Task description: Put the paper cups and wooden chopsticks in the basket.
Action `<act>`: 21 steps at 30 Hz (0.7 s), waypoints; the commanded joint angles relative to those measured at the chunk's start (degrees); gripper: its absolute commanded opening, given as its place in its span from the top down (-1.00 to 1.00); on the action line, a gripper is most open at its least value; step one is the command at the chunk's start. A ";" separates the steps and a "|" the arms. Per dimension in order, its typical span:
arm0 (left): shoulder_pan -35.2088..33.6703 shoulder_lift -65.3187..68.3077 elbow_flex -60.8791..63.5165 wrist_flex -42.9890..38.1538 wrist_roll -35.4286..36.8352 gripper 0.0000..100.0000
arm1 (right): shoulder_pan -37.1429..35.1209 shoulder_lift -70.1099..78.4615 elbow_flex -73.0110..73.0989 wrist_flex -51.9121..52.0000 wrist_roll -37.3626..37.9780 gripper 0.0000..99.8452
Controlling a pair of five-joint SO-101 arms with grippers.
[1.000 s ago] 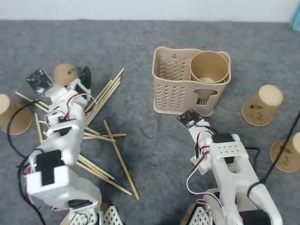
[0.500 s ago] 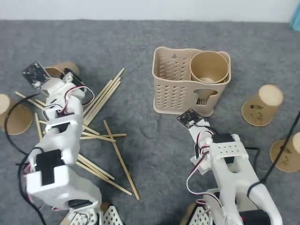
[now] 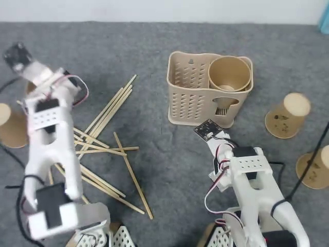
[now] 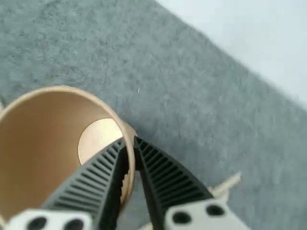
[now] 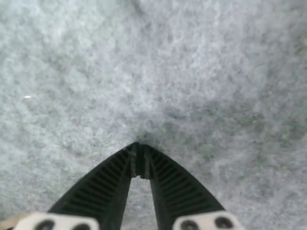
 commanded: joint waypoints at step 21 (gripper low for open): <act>11.16 -7.03 -51.91 64.26 -39.65 0.98 | 0.40 -2.77 -0.62 -0.75 -0.62 0.96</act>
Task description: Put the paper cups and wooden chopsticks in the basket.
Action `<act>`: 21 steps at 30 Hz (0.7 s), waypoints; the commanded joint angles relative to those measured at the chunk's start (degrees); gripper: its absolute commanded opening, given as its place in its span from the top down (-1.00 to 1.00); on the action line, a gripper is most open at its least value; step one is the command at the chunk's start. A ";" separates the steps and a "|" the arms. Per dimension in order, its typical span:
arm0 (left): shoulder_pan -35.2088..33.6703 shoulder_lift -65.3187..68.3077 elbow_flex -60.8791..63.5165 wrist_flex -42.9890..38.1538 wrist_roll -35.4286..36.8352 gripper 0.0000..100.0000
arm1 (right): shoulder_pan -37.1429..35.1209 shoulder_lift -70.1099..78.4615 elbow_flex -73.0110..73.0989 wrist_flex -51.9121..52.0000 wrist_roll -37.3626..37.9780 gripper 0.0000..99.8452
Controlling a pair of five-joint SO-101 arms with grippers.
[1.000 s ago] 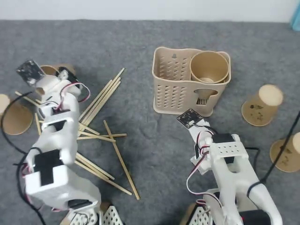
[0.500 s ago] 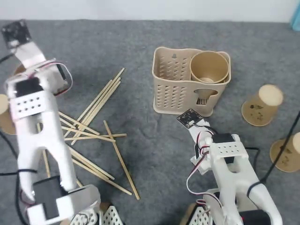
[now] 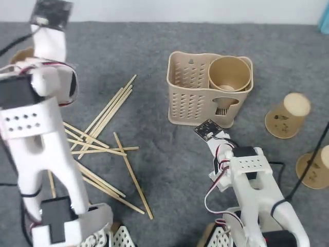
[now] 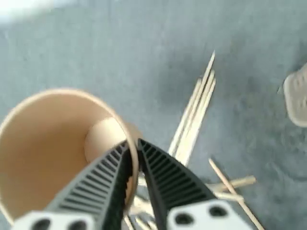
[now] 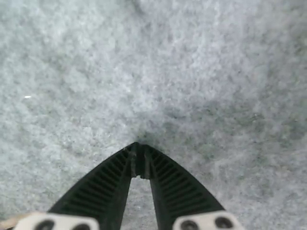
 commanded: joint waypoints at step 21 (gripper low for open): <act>50.73 1.32 -20.00 -9.93 9.14 0.98 | 0.66 -2.77 -0.62 -1.01 -0.62 0.96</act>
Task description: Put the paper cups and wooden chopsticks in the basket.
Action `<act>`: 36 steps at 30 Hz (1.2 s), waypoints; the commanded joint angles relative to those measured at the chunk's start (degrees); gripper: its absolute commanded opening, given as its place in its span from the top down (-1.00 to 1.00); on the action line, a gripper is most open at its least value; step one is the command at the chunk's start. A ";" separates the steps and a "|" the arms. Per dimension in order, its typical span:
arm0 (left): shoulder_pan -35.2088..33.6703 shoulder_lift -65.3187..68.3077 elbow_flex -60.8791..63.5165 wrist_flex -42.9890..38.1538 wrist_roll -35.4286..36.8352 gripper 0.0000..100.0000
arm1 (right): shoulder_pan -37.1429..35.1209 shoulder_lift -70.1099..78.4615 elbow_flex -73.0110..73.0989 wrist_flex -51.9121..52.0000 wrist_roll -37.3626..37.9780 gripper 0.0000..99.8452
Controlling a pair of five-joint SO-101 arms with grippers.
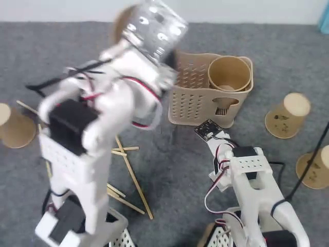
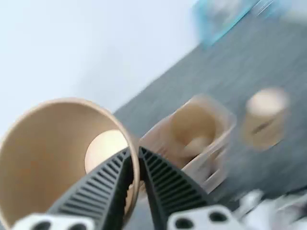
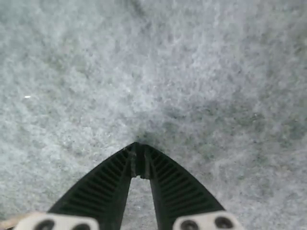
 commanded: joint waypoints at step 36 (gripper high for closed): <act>10.81 29.54 -1.01 -10.02 2.55 0.78 | 0.66 -2.86 -0.62 -1.89 -0.09 0.96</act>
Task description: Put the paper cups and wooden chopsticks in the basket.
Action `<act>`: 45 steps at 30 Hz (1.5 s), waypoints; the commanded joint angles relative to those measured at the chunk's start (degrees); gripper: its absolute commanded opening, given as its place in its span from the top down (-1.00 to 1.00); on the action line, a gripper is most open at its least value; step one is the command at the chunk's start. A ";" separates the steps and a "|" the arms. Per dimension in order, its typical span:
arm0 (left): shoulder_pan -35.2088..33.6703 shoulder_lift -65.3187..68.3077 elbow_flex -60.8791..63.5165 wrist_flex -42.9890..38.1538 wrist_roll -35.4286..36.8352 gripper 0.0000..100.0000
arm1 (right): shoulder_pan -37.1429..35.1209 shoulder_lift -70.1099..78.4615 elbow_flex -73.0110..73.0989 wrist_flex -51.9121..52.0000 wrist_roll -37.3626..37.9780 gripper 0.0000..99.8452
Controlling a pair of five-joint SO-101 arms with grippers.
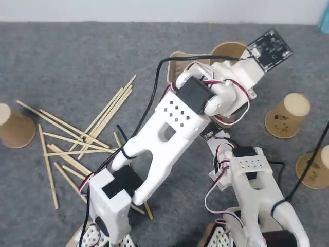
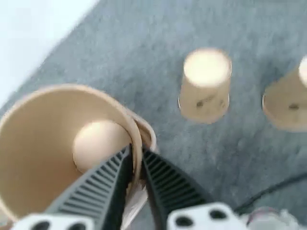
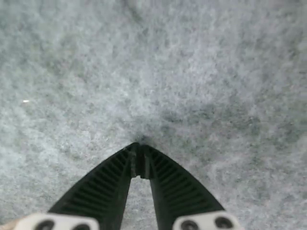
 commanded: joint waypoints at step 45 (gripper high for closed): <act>-85.71 -6.42 1.54 0.62 5.45 0.57 | 0.75 -2.86 -0.62 -0.31 -0.62 0.96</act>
